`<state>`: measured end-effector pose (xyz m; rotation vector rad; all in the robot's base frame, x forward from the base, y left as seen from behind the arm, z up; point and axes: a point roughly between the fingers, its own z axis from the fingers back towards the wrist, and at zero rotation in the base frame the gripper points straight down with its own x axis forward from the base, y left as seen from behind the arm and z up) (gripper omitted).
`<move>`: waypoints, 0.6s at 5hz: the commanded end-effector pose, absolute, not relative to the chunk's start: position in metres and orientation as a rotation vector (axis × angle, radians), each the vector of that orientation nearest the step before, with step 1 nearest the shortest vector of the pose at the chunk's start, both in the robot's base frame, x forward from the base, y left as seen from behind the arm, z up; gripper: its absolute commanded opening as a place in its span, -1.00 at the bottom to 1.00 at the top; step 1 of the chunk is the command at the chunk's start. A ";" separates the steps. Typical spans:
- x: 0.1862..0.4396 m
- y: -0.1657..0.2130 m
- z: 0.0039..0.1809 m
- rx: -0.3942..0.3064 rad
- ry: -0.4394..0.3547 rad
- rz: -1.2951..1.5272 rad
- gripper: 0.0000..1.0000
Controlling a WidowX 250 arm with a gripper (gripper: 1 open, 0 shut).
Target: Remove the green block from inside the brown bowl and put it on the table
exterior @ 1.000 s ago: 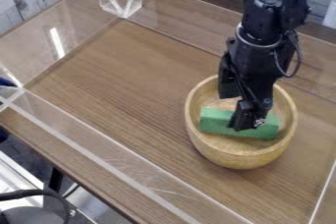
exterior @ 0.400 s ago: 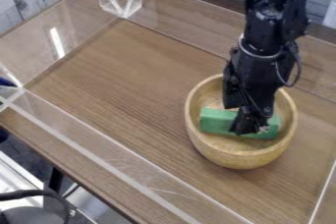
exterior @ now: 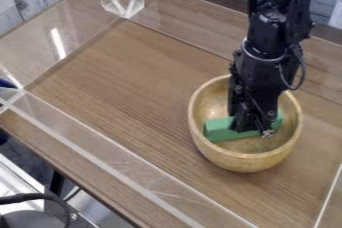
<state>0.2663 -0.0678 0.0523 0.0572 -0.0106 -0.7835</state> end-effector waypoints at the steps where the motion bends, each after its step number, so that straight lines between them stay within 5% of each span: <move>1: 0.272 -0.067 0.066 0.067 -0.068 -0.775 -1.00; 3: 0.271 -0.067 0.073 0.073 -0.092 -0.772 -1.00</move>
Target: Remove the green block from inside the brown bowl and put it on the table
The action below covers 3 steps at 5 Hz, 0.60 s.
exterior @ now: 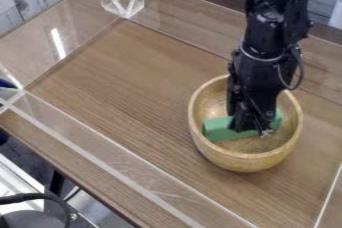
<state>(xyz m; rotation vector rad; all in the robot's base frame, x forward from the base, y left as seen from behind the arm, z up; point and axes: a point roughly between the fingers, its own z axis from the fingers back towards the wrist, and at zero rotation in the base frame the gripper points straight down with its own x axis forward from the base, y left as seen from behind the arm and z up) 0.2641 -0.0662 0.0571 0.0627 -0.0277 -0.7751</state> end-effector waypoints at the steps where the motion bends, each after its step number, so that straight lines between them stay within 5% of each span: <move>1: 0.271 -0.067 0.078 0.077 -0.103 -0.770 -1.00; 3: 0.271 -0.068 0.082 0.077 -0.111 -0.768 -1.00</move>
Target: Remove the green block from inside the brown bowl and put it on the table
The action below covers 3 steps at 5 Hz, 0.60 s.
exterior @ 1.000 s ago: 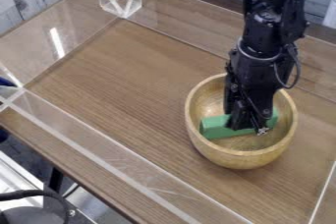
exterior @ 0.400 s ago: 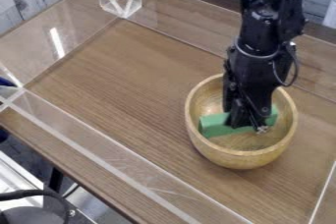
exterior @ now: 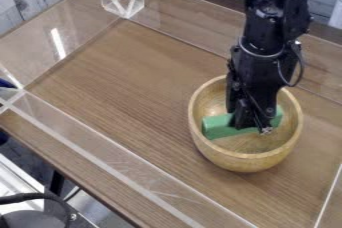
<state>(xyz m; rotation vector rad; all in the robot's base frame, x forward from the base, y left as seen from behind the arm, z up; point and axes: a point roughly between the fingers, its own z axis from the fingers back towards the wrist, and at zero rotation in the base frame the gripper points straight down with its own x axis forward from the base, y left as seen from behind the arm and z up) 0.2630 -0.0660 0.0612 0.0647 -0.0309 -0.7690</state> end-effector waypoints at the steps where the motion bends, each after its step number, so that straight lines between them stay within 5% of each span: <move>1: 0.271 -0.068 0.082 0.076 -0.113 -0.768 -1.00; 3: 0.271 -0.069 0.083 0.074 -0.118 -0.767 -1.00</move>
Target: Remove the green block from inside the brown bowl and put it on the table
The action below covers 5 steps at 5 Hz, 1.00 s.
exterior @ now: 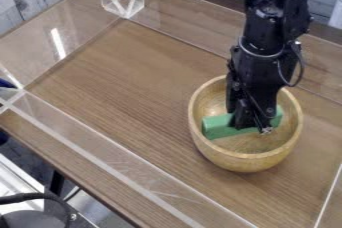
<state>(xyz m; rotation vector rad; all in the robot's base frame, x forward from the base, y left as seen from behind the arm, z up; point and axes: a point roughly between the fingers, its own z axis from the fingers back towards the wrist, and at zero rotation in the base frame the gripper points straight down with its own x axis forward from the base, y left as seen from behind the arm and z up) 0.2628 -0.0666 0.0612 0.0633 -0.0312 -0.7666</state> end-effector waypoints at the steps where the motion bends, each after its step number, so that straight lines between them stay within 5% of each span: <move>1: 0.271 -0.070 0.084 0.073 -0.121 -0.766 -1.00; 5: 0.272 -0.071 0.086 0.070 -0.130 -0.763 -1.00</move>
